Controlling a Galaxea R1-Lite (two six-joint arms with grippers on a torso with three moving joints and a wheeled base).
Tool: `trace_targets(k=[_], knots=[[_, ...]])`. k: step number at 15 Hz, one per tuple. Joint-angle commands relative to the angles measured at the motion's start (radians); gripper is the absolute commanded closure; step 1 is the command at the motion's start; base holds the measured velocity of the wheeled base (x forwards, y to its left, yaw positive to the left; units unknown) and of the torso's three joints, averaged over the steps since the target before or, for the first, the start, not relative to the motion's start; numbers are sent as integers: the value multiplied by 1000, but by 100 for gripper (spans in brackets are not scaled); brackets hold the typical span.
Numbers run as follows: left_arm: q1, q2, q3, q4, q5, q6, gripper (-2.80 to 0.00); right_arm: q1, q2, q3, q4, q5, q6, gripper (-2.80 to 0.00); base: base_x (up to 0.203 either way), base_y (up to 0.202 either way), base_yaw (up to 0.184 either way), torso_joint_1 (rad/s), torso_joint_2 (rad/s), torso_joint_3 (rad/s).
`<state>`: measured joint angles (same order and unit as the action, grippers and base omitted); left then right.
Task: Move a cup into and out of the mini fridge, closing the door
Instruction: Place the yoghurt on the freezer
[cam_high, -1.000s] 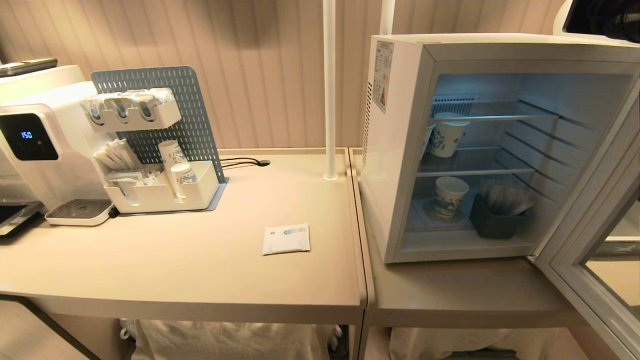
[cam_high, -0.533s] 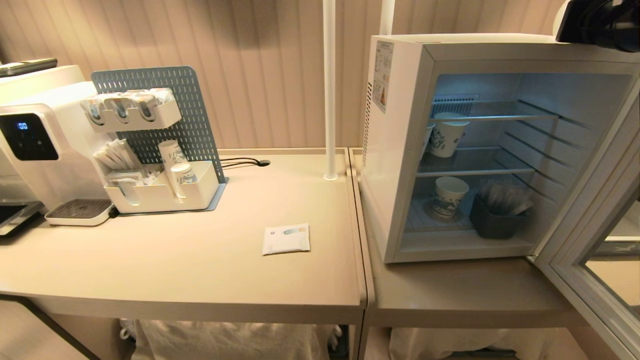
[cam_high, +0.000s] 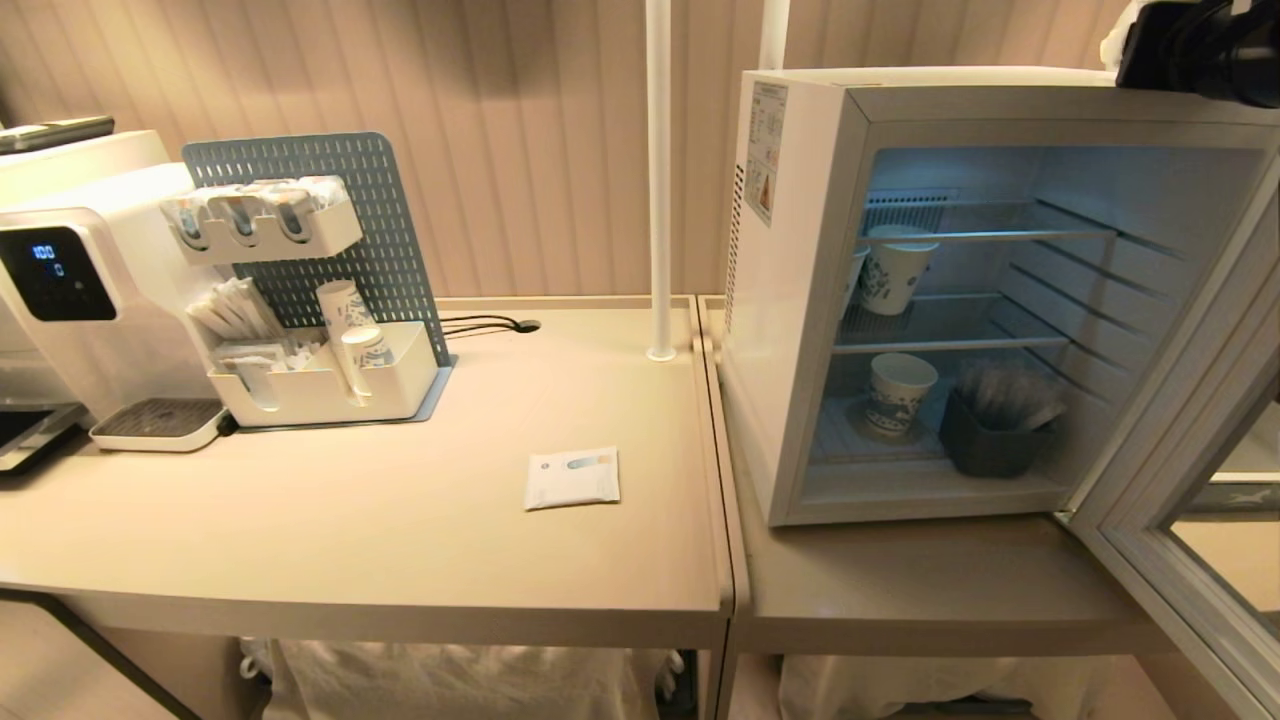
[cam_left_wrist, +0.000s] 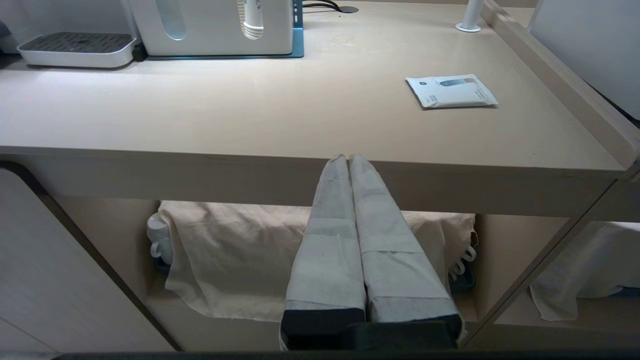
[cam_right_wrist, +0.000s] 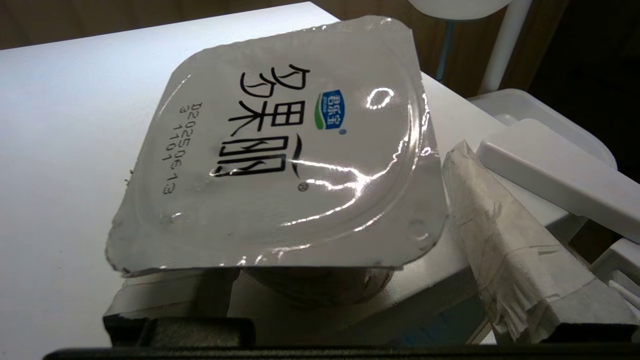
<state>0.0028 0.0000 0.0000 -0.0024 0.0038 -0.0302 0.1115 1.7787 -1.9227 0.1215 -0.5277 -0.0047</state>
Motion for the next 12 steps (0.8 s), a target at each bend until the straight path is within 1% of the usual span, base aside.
trace_targets(k=[1,7,12], knots=[[0,2,3,-1,1,0,0,0,-30,15,1,-3,0,-280,0,0,0,0,0,0],[0,2,3,-1,1,-2,0,1,-104,102,-5,-2,0,-280,0,0,0,0,0,0],[0,2,3,-1,1,-2,0,0,-88,91,-6,6,-3,-280,0,0,0,0,0,0]])
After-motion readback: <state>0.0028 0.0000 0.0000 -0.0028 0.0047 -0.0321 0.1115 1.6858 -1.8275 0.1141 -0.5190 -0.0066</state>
